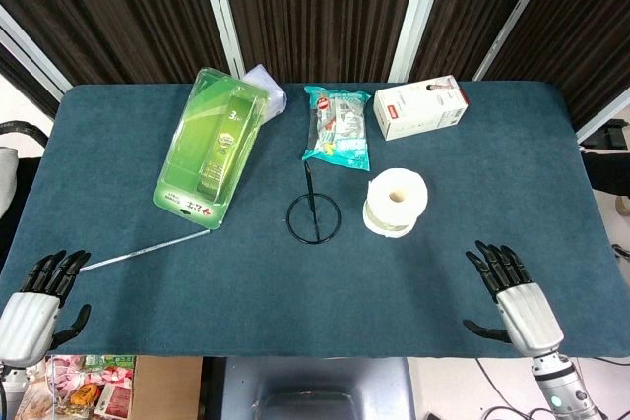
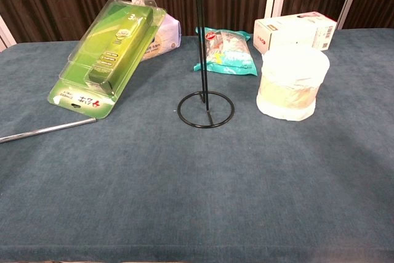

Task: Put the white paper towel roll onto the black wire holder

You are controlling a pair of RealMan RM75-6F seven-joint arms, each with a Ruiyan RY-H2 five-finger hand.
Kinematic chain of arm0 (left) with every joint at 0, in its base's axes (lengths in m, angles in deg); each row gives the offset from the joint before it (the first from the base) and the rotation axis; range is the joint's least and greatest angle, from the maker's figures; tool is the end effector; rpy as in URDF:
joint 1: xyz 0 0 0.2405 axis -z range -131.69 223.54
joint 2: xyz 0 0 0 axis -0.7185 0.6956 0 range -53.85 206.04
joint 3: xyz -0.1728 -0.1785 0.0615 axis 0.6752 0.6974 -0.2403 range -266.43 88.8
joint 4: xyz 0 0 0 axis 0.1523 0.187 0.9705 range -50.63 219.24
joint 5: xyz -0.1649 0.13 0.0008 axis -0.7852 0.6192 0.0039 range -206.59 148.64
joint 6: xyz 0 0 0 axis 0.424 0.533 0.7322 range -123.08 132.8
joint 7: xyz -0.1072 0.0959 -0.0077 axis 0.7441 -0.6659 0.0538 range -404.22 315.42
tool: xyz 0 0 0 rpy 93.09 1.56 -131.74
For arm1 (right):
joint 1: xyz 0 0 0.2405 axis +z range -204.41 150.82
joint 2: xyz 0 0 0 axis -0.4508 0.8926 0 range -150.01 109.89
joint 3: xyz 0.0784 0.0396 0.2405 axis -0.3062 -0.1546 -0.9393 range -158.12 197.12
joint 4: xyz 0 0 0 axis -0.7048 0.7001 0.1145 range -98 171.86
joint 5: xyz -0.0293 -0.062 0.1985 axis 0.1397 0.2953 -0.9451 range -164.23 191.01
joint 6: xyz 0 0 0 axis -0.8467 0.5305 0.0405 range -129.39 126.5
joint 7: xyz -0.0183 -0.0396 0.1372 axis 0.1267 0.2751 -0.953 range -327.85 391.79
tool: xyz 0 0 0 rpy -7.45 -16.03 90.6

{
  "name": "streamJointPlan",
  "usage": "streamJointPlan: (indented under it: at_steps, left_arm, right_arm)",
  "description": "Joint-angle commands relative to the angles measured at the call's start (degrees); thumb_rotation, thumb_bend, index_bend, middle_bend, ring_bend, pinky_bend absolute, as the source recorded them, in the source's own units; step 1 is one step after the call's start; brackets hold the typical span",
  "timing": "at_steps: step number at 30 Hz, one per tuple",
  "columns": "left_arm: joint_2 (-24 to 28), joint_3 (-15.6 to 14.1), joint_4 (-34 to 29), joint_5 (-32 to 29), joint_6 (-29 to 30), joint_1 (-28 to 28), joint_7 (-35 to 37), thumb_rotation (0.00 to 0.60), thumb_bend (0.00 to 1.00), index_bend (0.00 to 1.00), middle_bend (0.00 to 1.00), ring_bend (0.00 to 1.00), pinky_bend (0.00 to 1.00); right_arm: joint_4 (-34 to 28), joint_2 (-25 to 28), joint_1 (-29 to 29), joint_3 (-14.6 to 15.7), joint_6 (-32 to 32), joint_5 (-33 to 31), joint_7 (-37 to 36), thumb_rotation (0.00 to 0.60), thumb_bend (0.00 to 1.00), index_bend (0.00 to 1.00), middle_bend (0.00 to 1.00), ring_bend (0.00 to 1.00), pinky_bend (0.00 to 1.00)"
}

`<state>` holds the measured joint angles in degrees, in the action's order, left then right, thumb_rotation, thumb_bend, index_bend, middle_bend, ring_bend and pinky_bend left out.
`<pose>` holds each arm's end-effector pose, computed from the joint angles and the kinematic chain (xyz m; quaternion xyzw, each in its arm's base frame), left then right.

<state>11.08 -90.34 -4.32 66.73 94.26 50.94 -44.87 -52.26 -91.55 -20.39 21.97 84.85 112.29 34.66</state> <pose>-0.3014 0.1646 0.1494 -0.6535 -0.3341 -0.4021 0.5473 -0.2797 -0.1646 0.1019 0.6716 -0.3537 0.4238 0.4942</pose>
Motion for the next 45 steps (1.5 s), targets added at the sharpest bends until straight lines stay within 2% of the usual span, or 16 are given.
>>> streamJointPlan:
  at_steps: [1, 3, 7, 11, 16, 22, 42, 43, 44, 45]
  left_arm:
    - [0.0, 0.0, 0.0, 0.0, -0.1, 0.0, 0.1, 0.6, 0.44, 0.0, 0.1, 0.05, 0.1]
    - [-0.1, 0.1, 0.1, -0.3, -0.5, 0.2, 0.3, 0.6, 0.44, 0.0, 0.1, 0.05, 0.1]
    - [0.1, 0.0, 0.2, -0.2, -0.6, 0.3, 0.7, 0.6, 0.44, 0.0, 0.1, 0.05, 0.1]
    - [0.2, 0.0, 0.1, -0.1, -0.3, 0.2, 0.8, 0.6, 0.45, 0.0, 0.1, 0.05, 0.1]
    - [0.1, 0.1, 0.1, -0.6, -0.5, 0.1, 0.3, 0.6, 0.44, 0.0, 0.1, 0.05, 0.1]
    - [0.0, 0.3, 0.1, -1.1, -1.0, 0.2, 0.0, 0.6, 0.44, 0.0, 0.1, 0.05, 0.1]
    - [0.1, 0.5, 0.2, -1.6, -1.0, 0.2, 0.2, 0.6, 0.44, 0.0, 0.1, 0.05, 0.1]
    - [0.1, 0.5, 0.3, -1.6, -1.0, 0.2, 0.2, 0.6, 0.44, 0.0, 0.1, 0.05, 0.1]
    - [0.1, 0.5, 0.2, -1.6, -1.0, 0.2, 0.2, 0.6, 0.44, 0.0, 0.1, 0.05, 0.1]
    - [0.1, 0.5, 0.2, -1.6, -1.0, 0.2, 0.3, 0.6, 0.44, 0.0, 0.1, 0.05, 0.1]
  right_arm:
    - [0.4, -0.3, 0.2, -0.3, -0.1, -0.2, -0.3, 0.6, 0.15, 0.0, 0.0, 0.0, 0.0]
    - [1.4, -0.9, 0.8, -1.1, -0.4, -0.8, -1.1, 0.6, 0.15, 0.0, 0.0, 0.0, 0.0]
    - [3.3, -2.1, 4.1, -4.0, -3.6, -3.3, -8.6, 0.6, 0.15, 0.0, 0.0, 0.0, 0.0]
    - [6.8, -3.8, 10.7, -9.5, -12.3, -9.6, -16.9, 0.6, 0.15, 0.0, 0.0, 0.0, 0.0]
    - [11.8, -5.6, 19.6, -14.1, -26.4, -16.2, -26.3, 0.6, 0.13, 0.0, 0.0, 0.0, 0.0]
    - [15.0, -7.7, 25.7, -16.0, -35.3, -19.9, -29.5, 0.6, 0.11, 0.0, 0.0, 0.0, 0.0]
    - [21.3, -13.9, 32.6, -17.6, -44.0, -29.4, -23.4, 0.6, 0.12, 0.0, 0.0, 0.0, 0.0]
    - [21.4, -14.1, 32.6, -17.8, -43.9, -29.6, -23.3, 0.6, 0.12, 0.04, 0.04, 0.0, 0.0]
    - [21.6, -14.4, 32.6, -18.0, -43.5, -30.1, -23.2, 0.6, 0.12, 0.12, 0.12, 0.04, 0.0]
    - [21.7, -14.7, 32.6, -18.2, -43.3, -30.7, -22.9, 0.6, 0.13, 0.28, 0.24, 0.14, 0.03]
